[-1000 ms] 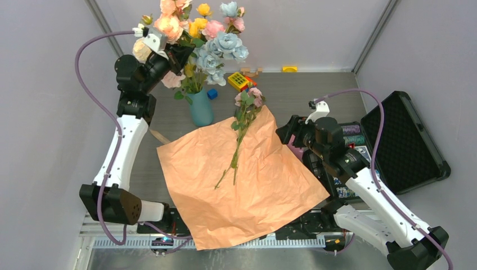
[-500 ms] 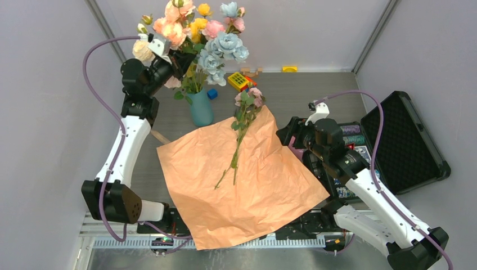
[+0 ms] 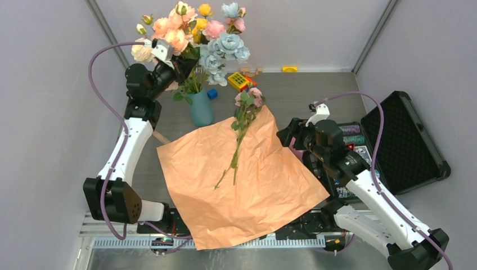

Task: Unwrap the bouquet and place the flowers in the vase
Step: Insert the fake flower into the vase.

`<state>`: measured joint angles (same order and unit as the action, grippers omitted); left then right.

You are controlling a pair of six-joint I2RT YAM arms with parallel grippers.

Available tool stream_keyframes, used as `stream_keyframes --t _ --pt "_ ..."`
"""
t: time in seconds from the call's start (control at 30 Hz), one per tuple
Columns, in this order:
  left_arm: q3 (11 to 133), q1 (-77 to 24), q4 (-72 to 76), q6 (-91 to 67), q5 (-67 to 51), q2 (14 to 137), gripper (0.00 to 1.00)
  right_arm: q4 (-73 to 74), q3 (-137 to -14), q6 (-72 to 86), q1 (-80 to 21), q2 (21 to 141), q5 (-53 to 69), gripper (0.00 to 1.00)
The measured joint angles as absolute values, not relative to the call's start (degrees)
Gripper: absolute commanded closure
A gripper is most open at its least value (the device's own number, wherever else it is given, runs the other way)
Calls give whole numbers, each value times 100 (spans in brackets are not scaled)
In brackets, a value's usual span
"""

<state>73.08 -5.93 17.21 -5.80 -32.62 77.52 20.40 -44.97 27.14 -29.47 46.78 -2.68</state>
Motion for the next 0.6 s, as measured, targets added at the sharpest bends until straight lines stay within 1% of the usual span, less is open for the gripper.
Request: stream_keyframes --t 0.6 --pt "6989 -591 1732 -427 -3194 7756 99 2067 -4403 2724 -2939 4622 -261 29"
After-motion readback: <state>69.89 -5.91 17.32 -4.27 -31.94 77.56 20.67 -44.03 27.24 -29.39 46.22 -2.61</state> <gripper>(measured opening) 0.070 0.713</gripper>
